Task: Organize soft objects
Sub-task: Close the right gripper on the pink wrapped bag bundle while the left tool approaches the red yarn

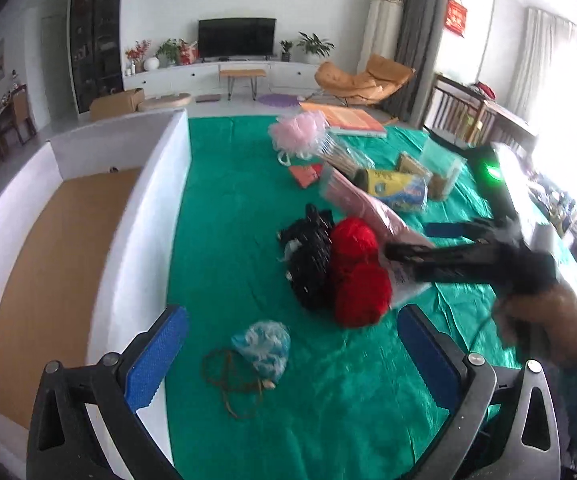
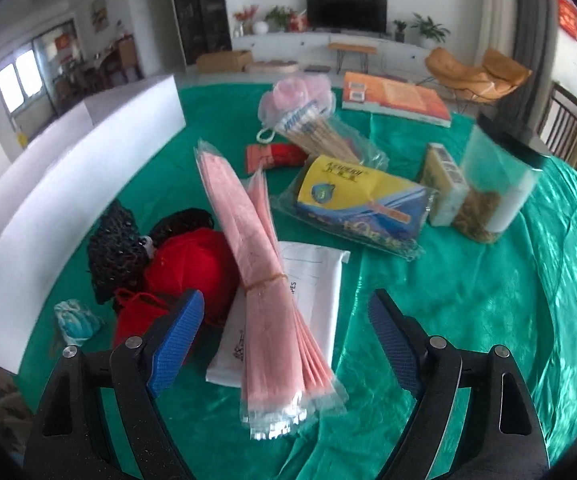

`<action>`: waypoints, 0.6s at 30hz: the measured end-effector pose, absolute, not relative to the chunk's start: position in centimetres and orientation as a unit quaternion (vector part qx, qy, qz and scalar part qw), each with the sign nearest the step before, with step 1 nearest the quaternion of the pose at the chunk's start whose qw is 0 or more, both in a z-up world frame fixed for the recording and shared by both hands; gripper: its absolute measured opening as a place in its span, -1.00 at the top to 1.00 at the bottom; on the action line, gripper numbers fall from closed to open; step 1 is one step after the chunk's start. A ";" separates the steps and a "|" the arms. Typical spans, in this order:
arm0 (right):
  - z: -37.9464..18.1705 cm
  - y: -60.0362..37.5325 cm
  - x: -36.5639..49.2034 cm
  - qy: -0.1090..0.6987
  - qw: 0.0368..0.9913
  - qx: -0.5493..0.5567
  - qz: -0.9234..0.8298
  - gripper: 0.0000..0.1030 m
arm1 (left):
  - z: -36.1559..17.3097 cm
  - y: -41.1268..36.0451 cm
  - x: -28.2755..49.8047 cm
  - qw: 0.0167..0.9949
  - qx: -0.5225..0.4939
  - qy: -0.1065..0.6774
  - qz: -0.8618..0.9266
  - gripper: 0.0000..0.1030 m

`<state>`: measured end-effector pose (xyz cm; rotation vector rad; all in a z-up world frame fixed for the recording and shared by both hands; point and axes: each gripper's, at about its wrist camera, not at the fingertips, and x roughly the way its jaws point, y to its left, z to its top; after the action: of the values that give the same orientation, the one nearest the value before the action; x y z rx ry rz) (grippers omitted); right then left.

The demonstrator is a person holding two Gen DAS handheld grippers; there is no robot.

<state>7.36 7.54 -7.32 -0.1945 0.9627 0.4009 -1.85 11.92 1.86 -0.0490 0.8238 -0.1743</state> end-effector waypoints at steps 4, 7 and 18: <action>-7.9 9.9 6.3 0.469 0.856 -0.090 0.198 0.50 | -0.1 9.8 -2.9 0.900 0.004 0.421 -0.114 -1.00; -6.1 8.4 2.7 0.442 0.875 -0.016 0.199 0.50 | -1.7 7.8 -2.3 0.886 0.006 0.443 -0.135 -1.00; -3.8 -0.5 -5.7 0.360 0.912 0.192 0.044 0.44 | -5.2 3.3 7.9 0.862 0.007 0.500 -0.078 -0.59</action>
<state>-5.69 -0.48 -3.78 0.3950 0.7414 0.0903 7.92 3.27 -5.18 0.0153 1.0485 -0.1632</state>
